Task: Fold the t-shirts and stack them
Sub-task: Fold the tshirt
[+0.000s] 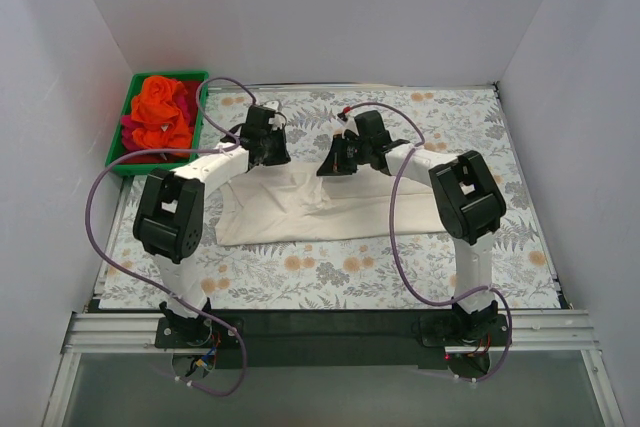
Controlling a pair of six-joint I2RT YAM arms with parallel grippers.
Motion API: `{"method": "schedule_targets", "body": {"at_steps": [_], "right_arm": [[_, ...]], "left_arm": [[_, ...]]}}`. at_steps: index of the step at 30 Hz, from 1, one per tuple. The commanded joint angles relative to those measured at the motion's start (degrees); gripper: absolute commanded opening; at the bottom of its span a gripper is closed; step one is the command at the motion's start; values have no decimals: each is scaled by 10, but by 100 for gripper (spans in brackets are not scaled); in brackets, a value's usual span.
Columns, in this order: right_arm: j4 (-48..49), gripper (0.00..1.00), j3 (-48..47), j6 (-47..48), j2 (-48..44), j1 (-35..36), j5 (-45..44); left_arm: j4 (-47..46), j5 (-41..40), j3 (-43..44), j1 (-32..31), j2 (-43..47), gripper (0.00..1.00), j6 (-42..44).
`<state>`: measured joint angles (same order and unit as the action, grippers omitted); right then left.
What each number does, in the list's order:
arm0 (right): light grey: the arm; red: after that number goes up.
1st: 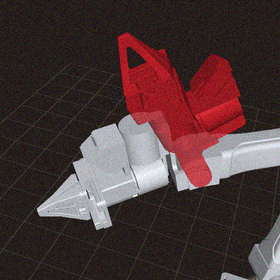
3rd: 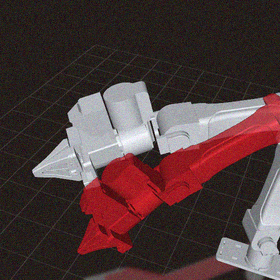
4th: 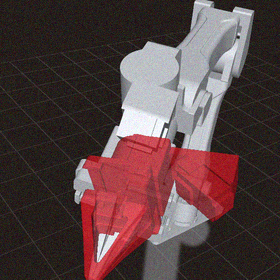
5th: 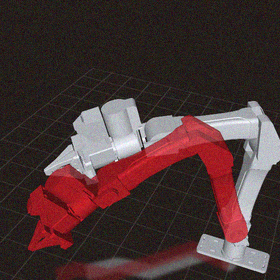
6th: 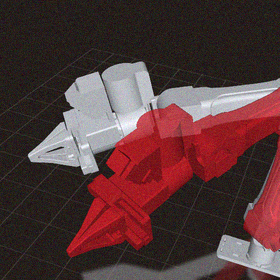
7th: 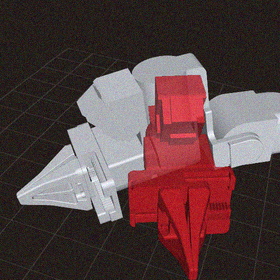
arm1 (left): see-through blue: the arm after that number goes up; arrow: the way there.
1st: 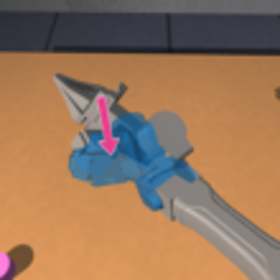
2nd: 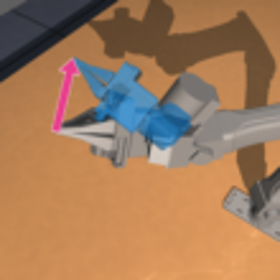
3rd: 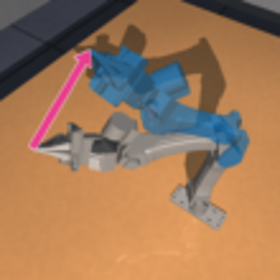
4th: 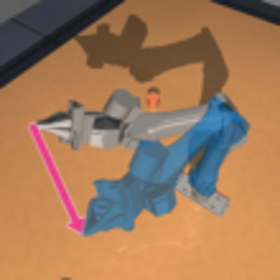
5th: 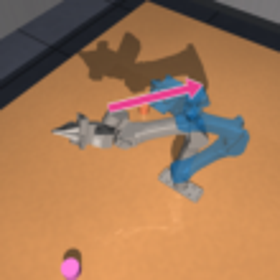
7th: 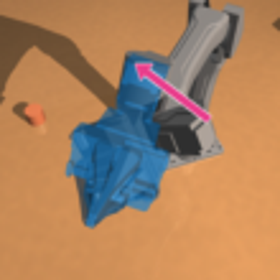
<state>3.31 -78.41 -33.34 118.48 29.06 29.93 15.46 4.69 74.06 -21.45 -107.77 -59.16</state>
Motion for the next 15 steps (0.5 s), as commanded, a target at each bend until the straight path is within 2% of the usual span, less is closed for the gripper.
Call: {"method": "schedule_targets", "body": {"at_steps": [1, 5, 7, 8, 11, 15], "right_arm": [[25, 1, 21, 39, -50, 5, -28], [32, 1, 46, 45, -57, 5, -36], [33, 1, 57, 47, -56, 5, -44], [34, 1, 62, 47, -54, 5, -49], [36, 1, 75, 49, -49, 5, -61], [42, 1, 91, 50, -40, 6, -69]], "left_arm": [[-41, -28, -8, -9, 61, 0, 12], [-51, -40, -20, -11, 62, 1, -3], [-42, -71, -25, -11, 59, 11, -24], [-38, -81, -27, -11, 56, 20, -37], [-16, -86, -33, -11, 46, 37, -60], [-10, -88, -66, -11, 51, 40, -79]]}}
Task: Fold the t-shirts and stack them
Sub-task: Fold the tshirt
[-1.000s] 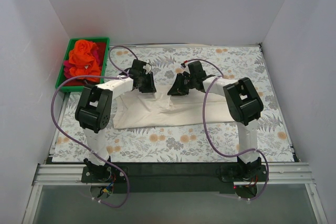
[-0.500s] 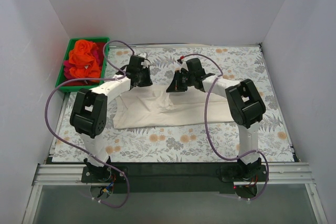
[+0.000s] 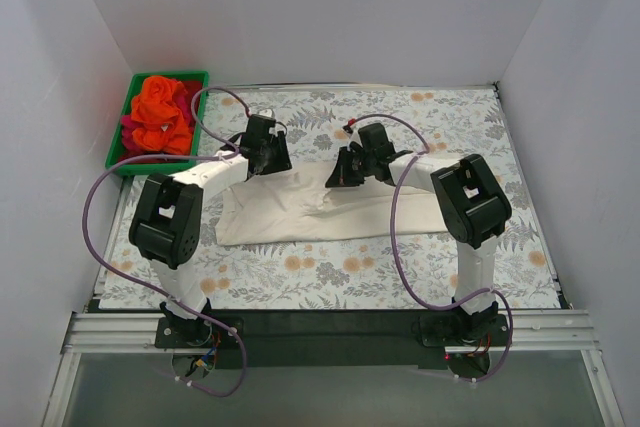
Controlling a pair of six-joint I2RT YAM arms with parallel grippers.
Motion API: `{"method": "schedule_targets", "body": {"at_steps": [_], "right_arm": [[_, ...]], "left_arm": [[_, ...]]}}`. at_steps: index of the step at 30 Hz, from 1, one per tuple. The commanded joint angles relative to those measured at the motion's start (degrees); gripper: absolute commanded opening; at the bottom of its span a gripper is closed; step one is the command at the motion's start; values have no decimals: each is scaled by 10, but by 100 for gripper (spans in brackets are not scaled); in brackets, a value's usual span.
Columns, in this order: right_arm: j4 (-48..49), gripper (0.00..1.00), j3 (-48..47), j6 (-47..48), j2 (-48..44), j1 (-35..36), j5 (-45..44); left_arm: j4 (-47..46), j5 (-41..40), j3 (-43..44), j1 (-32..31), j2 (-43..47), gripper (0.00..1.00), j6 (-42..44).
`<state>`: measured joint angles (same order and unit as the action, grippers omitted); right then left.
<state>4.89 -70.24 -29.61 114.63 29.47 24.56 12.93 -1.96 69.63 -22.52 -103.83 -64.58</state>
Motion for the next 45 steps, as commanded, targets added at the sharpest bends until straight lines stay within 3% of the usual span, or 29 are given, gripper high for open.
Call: {"method": "schedule_targets", "body": {"at_steps": [1, 13, 14, 16, 23, 29, 41, 45], "right_arm": [[26, 1, 11, 14, -1, 1, -16], [28, 1, 13, 25, 17, 8, -17], [28, 1, 13, 26, 17, 8, -17], [28, 1, 12, 29, 17, 9, -16], [29, 1, 12, 32, 27, 11, -22], [42, 1, 20, 32, 42, 16, -26], [46, 1, 29, 42, 33, 18, -27], [47, 1, 34, 45, 32, 18, -26]], "left_arm": [[13, -24, -28, -1, 17, 40, -25], [17, -11, -51, -1, 21, 45, 2], [17, 4, -49, -1, 21, 55, 5], [19, 18, -46, -1, 14, 59, 8], [23, 31, -72, -3, 11, 52, 2], [14, 1, -85, -11, 21, 52, 2], [-12, -52, -18, -12, -1, 54, 42], [-13, -65, 9, -12, -20, 46, 66]]}}
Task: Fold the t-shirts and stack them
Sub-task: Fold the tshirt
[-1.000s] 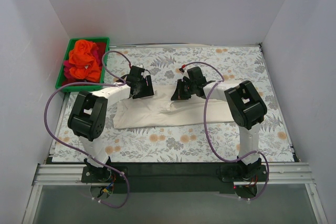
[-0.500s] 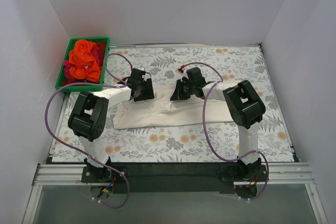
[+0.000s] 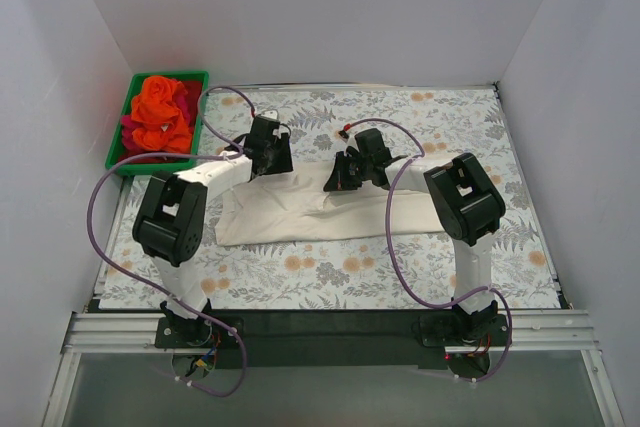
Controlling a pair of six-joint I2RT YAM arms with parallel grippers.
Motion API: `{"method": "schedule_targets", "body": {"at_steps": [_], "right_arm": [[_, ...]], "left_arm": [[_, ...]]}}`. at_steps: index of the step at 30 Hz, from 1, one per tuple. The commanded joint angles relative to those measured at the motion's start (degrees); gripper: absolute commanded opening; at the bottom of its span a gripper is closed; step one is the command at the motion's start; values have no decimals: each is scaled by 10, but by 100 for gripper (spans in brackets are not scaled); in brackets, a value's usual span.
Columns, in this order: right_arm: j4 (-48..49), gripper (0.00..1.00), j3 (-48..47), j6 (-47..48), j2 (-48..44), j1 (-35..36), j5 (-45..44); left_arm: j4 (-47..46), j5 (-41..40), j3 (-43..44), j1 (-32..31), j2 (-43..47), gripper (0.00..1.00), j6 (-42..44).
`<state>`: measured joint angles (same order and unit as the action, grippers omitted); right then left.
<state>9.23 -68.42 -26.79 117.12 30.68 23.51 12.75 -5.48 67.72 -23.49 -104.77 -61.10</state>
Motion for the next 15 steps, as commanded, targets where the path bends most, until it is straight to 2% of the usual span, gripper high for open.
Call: {"method": "schedule_targets", "body": {"at_steps": [1, 6, 15], "right_arm": [[3, 1, 16, 16, 7, 6, -14], [5, 1, 17, 15, 5, 6, -14], [9, 1, 18, 13, 2, 6, -10]], "left_arm": [[-11, -30, 33, -2, -18, 45, 36], [10, -18, 60, -2, -46, 36, 50], [21, -23, 66, -2, -70, 34, 62]]}}
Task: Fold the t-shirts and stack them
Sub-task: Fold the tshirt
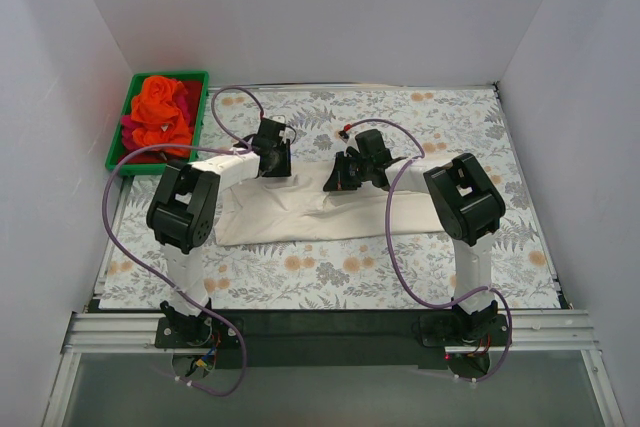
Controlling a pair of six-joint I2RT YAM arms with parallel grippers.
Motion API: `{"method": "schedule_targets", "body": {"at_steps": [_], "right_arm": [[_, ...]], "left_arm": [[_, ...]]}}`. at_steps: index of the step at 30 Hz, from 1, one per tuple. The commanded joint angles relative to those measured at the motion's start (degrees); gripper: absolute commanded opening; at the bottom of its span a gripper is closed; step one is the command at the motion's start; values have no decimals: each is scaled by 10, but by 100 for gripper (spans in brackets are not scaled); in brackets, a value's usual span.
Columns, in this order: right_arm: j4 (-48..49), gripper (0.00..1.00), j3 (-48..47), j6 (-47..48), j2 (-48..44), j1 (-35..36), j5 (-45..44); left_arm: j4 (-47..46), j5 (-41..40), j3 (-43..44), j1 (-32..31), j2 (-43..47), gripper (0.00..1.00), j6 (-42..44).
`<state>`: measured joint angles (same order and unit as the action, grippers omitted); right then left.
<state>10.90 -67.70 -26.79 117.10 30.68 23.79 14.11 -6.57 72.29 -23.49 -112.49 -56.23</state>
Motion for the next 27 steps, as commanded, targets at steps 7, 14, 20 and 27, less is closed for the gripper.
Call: {"method": "schedule_targets", "body": {"at_steps": [7, 14, 20, 27], "right_arm": [[-6, 1, 12, 12, 1, 6, -11], [-5, 1, 10, 11, -7, 7, -10], [-5, 1, 16, 21, -28, 8, -16], [-6, 1, 24, 31, -56, 7, -35]], "left_arm": [[9, -6, 23, -2, 0, 24, 23], [9, -22, 21, -2, 20, 3, 31], [6, -32, 45, -2, 48, 0, 36], [-53, -41, 34, -2, 87, 0, 52]]}}
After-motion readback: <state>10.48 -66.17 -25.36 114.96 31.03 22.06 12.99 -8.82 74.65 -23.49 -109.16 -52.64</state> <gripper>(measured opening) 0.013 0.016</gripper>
